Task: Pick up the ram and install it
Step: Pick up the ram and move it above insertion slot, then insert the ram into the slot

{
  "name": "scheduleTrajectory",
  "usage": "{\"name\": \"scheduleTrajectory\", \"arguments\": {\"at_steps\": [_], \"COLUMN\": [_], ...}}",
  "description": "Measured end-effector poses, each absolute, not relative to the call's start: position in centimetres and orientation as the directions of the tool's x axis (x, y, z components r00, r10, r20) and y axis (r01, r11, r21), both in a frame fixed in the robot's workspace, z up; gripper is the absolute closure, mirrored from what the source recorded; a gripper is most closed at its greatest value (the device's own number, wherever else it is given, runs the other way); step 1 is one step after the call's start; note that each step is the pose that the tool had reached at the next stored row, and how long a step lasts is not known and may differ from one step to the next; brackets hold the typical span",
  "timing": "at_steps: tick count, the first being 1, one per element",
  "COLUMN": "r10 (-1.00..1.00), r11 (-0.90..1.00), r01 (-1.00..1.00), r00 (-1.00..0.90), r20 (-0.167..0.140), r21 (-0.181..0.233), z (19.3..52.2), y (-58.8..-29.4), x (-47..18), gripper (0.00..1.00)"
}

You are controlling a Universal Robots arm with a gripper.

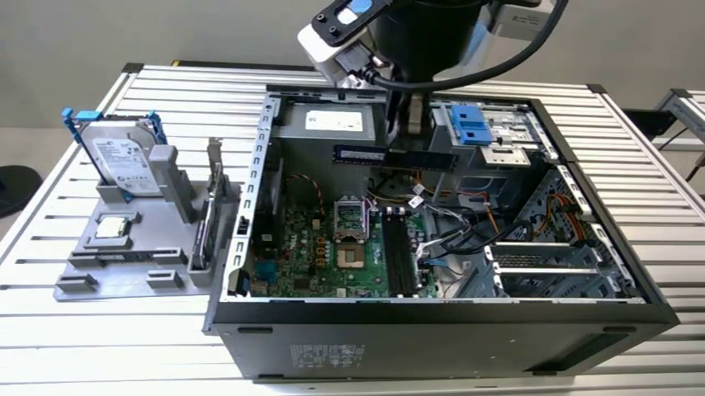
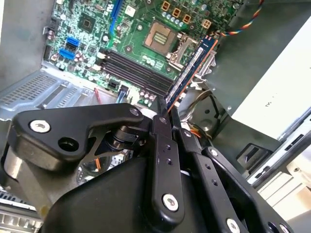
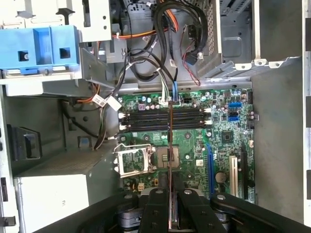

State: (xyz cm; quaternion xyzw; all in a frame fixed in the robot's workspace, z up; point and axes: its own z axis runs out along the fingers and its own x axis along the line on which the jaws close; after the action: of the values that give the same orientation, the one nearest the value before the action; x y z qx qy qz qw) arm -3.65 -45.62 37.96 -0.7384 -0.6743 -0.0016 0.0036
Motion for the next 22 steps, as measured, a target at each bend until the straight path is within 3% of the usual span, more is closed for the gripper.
{"name": "scheduleTrajectory", "arguments": {"at_steps": [22], "r10": [0.996], "r11": [-0.091], "r01": [0.996], "r00": [0.091], "r20": [0.007], "r21": [-0.003], "z": [37.9], "y": [-44.5], "x": [-3.7], "gripper": [1.0]}}
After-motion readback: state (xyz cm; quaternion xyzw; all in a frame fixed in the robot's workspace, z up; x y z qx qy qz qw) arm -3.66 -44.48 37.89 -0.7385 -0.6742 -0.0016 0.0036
